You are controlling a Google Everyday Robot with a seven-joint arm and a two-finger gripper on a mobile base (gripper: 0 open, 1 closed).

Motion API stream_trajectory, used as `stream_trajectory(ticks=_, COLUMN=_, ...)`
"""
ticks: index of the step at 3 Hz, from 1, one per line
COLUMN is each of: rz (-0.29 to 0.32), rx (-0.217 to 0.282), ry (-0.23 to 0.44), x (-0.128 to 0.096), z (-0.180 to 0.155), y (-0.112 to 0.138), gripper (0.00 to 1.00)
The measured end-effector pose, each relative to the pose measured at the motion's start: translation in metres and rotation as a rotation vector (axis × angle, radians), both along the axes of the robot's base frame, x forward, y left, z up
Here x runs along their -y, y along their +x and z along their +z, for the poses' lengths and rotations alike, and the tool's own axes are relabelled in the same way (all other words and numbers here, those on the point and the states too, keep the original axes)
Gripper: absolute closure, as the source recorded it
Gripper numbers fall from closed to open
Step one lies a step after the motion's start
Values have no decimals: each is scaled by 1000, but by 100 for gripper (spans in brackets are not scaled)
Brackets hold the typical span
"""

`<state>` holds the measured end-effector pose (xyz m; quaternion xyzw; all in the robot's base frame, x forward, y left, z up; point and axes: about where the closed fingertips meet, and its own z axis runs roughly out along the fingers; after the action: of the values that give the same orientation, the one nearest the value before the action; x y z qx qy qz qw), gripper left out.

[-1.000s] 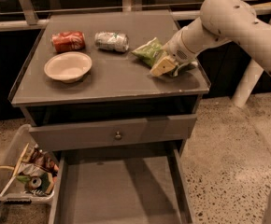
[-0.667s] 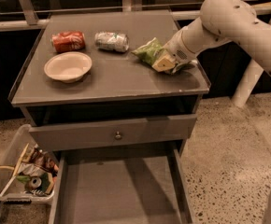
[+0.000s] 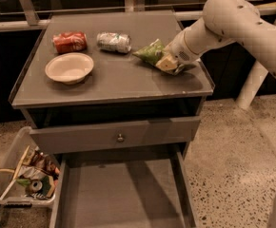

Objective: Place green jalapeno chip bag into middle drawer

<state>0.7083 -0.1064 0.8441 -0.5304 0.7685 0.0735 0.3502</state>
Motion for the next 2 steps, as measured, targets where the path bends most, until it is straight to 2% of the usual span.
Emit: stream_trajectory(ticks=2, rz=51, rx=-5, ry=-3, x=-7, z=24, y=-30, gripper=100)
